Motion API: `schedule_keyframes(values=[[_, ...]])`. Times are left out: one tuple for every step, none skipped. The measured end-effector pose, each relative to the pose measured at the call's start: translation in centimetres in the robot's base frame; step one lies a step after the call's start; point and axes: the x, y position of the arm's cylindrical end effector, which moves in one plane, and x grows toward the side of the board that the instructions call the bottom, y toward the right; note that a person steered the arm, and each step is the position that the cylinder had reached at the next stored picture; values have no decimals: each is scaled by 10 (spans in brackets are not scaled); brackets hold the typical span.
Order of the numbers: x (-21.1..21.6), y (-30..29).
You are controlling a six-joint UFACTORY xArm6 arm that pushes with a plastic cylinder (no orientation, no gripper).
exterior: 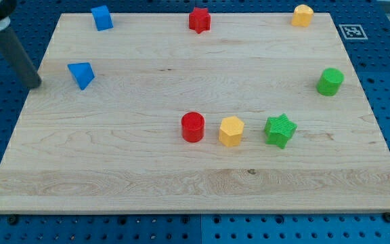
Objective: Slide blue triangle towards red circle
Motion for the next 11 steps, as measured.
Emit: schedule_keyframes(values=[[0, 29], [7, 80], [10, 106], [5, 108], [-30, 85], [-30, 94], [-1, 127], [6, 172], [6, 181], [-13, 167], [-33, 176]])
